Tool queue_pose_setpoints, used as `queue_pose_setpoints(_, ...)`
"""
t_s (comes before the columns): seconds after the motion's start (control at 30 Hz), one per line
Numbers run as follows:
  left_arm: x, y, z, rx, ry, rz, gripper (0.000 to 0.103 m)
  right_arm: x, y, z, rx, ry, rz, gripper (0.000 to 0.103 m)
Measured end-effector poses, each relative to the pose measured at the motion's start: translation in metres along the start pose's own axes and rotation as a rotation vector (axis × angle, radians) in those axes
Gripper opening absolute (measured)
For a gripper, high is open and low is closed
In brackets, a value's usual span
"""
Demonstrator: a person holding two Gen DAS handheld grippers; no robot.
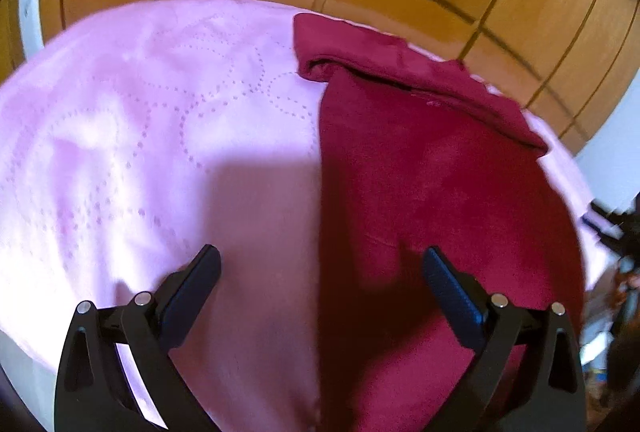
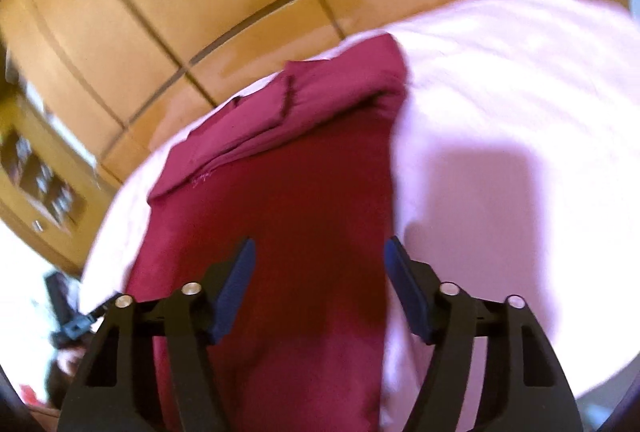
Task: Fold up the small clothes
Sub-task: 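Grasp and lift the folded shirt edge with the right tool while the left tool grasps it too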
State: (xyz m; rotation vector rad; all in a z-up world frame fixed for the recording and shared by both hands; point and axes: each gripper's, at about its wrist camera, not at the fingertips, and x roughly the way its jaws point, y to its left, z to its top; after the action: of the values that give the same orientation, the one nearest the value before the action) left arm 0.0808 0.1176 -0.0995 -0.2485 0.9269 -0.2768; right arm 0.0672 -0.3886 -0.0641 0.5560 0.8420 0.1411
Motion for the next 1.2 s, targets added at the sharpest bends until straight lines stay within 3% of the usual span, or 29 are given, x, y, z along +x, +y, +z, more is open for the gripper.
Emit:
queue_pose_setpoints(0.1, -0.004, 0.003, -0.004, -0.031, 0.021, -0.101, 0.096, -0.009, -0.024, -0.017, 0.06, 0.016, 0.057, 0.062)
queue_pose_setpoints(0.13, -0.004, 0.003, -0.006, -0.035, 0.025, -0.114, 0.094, -0.01, -0.029, -0.022, 0.076, 0.021, 0.086, 0.055)
queue_pose_setpoints(0.23, -0.006, -0.001, -0.011, -0.028, 0.034, -0.121, 0.085, -0.011, -0.042, -0.038, 0.135, 0.032, 0.149, 0.046)
queue_pose_setpoints(0.43, -0.012, -0.003, -0.018, -0.003, 0.058, -0.146, 0.067, -0.028, -0.04, -0.055, 0.155, 0.013, 0.234, 0.046)
queue_pose_setpoints(0.5, -0.014, 0.0, -0.02, 0.001, 0.067, -0.146, 0.058, -0.029, -0.042, -0.061, 0.15, 0.042, 0.23, 0.046)
queue_pose_setpoints(0.6, -0.017, 0.006, -0.022, -0.024, 0.077, -0.186, 0.053, -0.033, -0.05, -0.072, 0.171, 0.05, 0.234, 0.046)
queue_pose_setpoints(0.7, -0.021, 0.015, -0.024, -0.076, 0.072, -0.245, 0.053, -0.052, -0.05, -0.072, 0.198, -0.044, 0.301, 0.045)
queue_pose_setpoints(0.77, -0.022, 0.018, -0.025, -0.097, 0.066, -0.268, 0.054, -0.061, -0.041, -0.068, 0.147, -0.069, 0.323, 0.045)
queue_pose_setpoints(0.83, -0.02, 0.018, -0.027, -0.099, 0.068, -0.281, 0.059, -0.052, -0.026, -0.066, 0.059, 0.011, 0.282, 0.045)
queue_pose_setpoints(0.87, -0.019, 0.017, -0.028, -0.095, 0.072, -0.29, 0.068, -0.044, -0.024, -0.068, 0.041, 0.051, 0.246, 0.045)
queue_pose_setpoints(0.97, -0.02, 0.011, -0.03, -0.07, 0.082, -0.331, 0.083, -0.03, -0.032, -0.077, 0.062, 0.114, 0.182, 0.045)
queue_pose_setpoints(1.1, -0.019, 0.009, -0.035, -0.037, 0.118, -0.332, 0.084, -0.02, -0.05, -0.086, 0.164, 0.141, 0.281, 0.045)
queue_pose_setpoints(1.2, -0.019, 0.008, -0.036, -0.022, 0.144, -0.346, 0.082, -0.017, -0.051, -0.095, 0.159, 0.167, 0.324, 0.045)
